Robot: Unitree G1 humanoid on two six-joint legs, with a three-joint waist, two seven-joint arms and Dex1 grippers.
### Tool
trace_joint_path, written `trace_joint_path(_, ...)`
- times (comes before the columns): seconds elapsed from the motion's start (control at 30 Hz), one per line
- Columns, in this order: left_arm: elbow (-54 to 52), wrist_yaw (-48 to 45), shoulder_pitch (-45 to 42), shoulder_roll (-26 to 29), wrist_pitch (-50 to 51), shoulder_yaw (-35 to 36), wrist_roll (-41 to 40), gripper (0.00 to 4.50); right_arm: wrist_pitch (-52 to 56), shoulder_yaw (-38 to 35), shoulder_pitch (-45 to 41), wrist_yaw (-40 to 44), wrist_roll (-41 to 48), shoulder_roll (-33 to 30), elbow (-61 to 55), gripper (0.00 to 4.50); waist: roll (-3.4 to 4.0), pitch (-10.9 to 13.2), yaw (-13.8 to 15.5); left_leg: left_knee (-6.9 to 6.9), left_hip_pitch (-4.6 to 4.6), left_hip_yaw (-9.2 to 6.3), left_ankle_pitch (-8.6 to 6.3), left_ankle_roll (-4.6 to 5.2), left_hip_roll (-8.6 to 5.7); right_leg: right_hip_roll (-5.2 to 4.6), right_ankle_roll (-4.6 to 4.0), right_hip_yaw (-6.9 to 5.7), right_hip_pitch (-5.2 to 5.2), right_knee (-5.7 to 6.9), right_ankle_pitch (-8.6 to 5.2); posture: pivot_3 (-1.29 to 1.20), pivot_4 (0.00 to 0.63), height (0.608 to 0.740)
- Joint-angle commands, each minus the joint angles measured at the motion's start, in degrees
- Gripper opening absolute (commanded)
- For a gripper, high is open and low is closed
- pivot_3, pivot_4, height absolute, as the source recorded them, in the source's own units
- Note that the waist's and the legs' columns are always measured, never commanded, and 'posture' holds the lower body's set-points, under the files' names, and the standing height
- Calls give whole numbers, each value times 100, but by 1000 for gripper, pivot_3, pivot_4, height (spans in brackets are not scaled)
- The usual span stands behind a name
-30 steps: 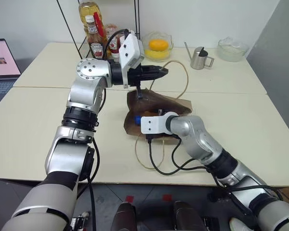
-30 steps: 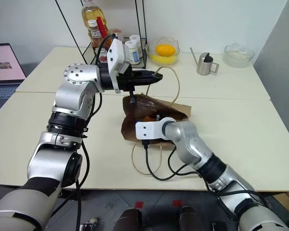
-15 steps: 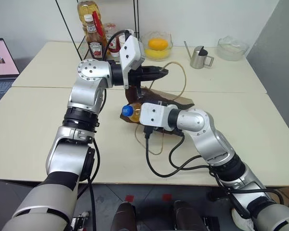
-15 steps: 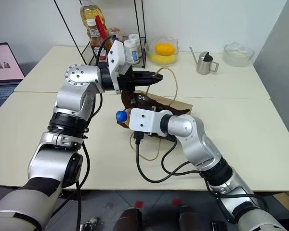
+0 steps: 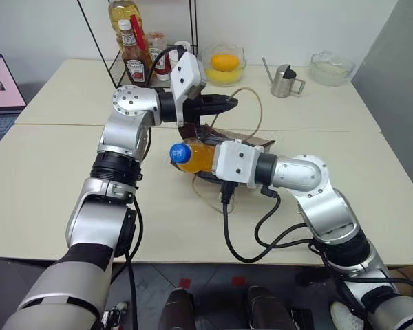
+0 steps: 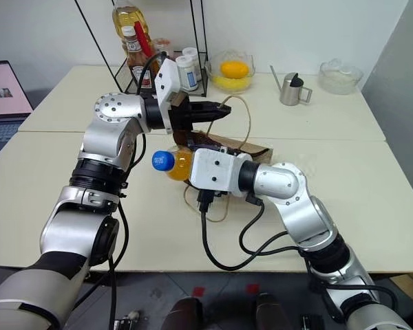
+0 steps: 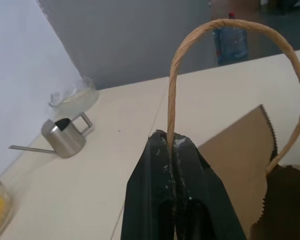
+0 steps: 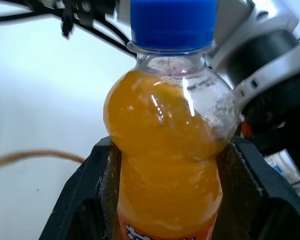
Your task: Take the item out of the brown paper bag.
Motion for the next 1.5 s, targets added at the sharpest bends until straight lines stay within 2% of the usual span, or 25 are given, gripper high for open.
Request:
trace_joint_path(0.03,106,35,-182,-69,-192,37,56,0,-190,-515,-67,-66,381,-112,-553,2411,0,0,8,0,0,0,0,0,0,0,0,-1,0,0,0,0,150,740)
trace_joint_path(0.23,470,115,-303,-134,-406,29,188,0,-104,-929,-97,-103,879,-432,-1066,2410,0,0,7,0,0,0,0,0,0,0,0,0,0,0,0,0,150,740)
trace_joint_path(0.53,1009,222,-491,-283,-795,52,395,0,-161,-1448,-65,-390,1002,-865,-1611,2410,0,1,22,-1,-1,0,0,0,-1,0,0,0,0,0,0,0,150,740)
trace_joint_path(0.9,1257,283,-540,-321,-1055,90,494,0,-258,-2647,456,-480,1095,-1972,-1693,2410,0,1,44,-1,-1,2,-1,1,-2,0,0,3,0,-1,0,0,150,740)
trace_joint_path(1.03,1256,289,-553,-337,-1064,108,481,0,-751,-3194,1305,-357,795,-2585,-1414,2409,-1,2,72,-1,-3,3,-1,2,-3,0,0,3,0,-2,0,0,150,740)
trace_joint_path(1.23,1213,301,-582,-360,-1036,138,451,0,-2064,-3290,3071,-411,-151,-3353,-559,2409,-3,3,68,2,-1,5,-10,17,-9,-4,0,7,8,-7,0,0,150,740)
trace_joint_path(1.37,1170,310,-576,-373,-1014,146,445,0,-2688,-2968,3597,-662,-947,-3743,274,2409,-1,4,33,5,3,11,-8,15,-10,-5,1,17,7,-4,0,0,150,740)
trace_joint_path(1.5,1130,306,-556,-378,-1001,159,443,0,-2889,-2714,3704,-796,-1423,-3901,825,2409,0,4,22,4,9,13,-6,12,-9,-2,1,22,7,-1,0,0,150,740)
